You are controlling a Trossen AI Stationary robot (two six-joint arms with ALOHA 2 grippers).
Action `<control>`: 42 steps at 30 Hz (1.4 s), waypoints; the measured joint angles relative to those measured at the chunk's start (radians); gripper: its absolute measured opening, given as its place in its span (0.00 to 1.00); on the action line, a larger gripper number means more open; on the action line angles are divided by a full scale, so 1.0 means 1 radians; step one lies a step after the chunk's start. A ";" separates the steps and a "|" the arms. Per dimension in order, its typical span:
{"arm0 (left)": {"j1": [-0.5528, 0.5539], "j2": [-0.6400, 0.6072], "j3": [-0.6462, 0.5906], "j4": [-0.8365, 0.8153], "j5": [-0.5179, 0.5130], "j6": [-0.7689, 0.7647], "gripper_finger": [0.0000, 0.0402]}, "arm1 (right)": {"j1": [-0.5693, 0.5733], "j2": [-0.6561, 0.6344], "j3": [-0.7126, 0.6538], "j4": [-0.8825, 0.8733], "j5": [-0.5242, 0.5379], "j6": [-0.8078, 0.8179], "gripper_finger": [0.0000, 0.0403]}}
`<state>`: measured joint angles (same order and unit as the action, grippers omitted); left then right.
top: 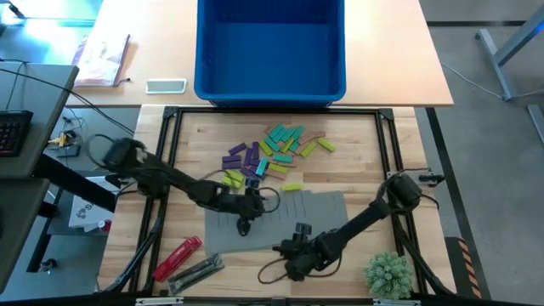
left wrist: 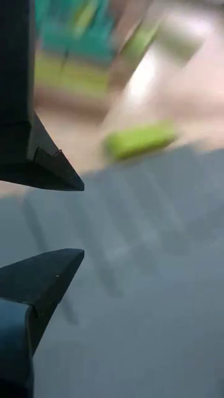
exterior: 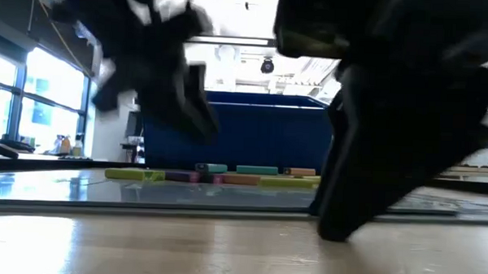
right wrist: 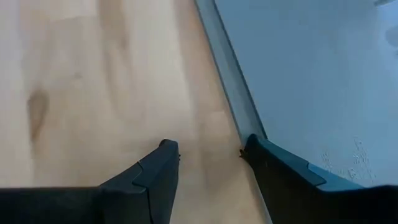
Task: Sort blocks
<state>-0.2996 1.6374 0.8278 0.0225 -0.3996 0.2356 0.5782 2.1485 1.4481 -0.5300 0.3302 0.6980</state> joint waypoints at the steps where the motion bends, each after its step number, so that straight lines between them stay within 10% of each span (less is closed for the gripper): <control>1: -0.006 -0.045 0.001 -0.012 -0.023 0.016 0.36 | -0.012 -0.006 -0.001 -0.002 0.002 -0.017 0.45; 12: 0.005 -0.257 -0.059 -0.079 -0.048 -0.064 0.36 | -0.047 -0.073 -0.004 -0.038 0.043 -0.167 0.46; 42: 0.136 0.160 -0.140 0.174 0.015 -0.232 0.36 | 0.011 0.012 -0.003 -0.044 0.279 -0.385 0.46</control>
<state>-0.1635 1.7970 0.6877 0.1961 -0.3850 0.0040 0.5896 2.1604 1.4449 -0.5737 0.6092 0.3126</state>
